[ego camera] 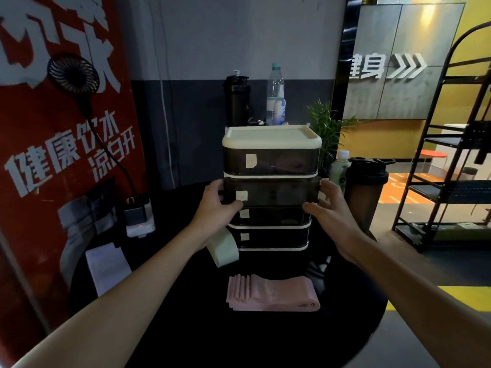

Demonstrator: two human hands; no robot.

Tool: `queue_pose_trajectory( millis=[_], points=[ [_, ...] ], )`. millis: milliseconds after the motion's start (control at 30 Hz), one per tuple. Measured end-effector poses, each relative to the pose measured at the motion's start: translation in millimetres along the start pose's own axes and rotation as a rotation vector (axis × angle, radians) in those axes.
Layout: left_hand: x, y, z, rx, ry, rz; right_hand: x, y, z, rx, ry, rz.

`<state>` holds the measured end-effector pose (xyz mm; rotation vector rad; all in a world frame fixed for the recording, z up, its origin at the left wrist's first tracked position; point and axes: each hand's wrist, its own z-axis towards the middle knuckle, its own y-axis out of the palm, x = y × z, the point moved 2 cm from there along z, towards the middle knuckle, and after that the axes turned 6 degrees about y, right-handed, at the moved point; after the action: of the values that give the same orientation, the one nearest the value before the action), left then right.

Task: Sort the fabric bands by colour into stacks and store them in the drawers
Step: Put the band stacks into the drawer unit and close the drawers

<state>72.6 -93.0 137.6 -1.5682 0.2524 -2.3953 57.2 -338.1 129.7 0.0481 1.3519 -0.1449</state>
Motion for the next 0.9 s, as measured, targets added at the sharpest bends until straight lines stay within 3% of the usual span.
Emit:
queue_pose_trajectory(
  millis=[900],
  points=[
    [-4, -10, -76, 0.120, 0.061, -0.011, 5, -16, -69, 0.031, -0.108, -0.138]
  ],
)
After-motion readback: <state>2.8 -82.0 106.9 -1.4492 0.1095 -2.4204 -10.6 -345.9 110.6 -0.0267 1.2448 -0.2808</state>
